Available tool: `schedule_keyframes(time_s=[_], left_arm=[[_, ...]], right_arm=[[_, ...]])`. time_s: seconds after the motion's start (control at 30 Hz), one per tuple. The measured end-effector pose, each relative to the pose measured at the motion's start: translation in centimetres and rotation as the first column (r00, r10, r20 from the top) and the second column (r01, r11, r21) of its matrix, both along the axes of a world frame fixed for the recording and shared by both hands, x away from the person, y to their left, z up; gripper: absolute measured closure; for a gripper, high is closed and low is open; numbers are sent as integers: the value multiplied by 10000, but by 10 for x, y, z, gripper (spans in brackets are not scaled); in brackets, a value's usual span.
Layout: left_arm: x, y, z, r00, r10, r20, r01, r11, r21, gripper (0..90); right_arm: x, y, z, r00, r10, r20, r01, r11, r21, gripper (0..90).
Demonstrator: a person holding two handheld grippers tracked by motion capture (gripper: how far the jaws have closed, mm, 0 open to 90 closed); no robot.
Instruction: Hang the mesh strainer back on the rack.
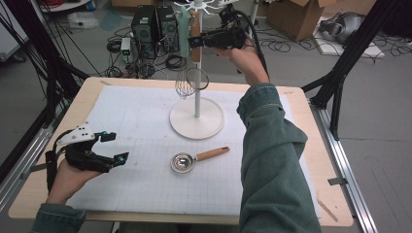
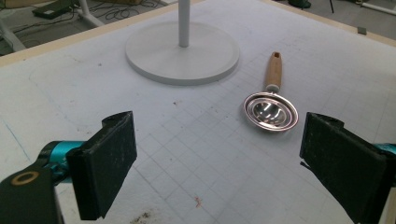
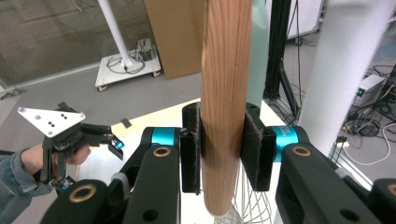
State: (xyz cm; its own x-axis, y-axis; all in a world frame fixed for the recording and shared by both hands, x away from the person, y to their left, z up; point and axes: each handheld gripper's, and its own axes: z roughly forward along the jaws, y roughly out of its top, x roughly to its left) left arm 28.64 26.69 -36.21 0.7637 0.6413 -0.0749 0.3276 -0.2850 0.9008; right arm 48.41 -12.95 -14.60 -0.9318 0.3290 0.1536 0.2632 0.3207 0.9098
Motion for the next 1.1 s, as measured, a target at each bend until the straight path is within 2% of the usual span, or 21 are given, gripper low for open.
schedule_keyframes(time_s=[0.13,0.4,0.6,0.73,0.97,1.1], left_arm=[[0,1,0,10000,-15,-8,15,10000,-4,114],[2,2,-2,10000,29,-84,-29,10000,43,113],[2,3,-2,10000,48,-85,-48,10000,8,112],[2,4,-1,10000,28,-25,-28,10000,40,110],[2,2,-1,10000,-6,-76,7,10000,39,110],[2,2,-1,10000,-17,-62,17,10000,51,110]], right_arm=[[2,-3,-3,9998,-218,30,218,9997,114,689],[6,-5,-8,9995,-322,-72,323,9993,179,671],[7,-7,-13,9989,-441,-151,444,9989,167,615],[4,-14,-14,9972,-709,-249,715,9972,223,535],[-3,-34,-12,9943,-1051,-199,1059,9932,478,467],[-8,-46,-14,9925,-1179,-333,1199,9904,693,426]])
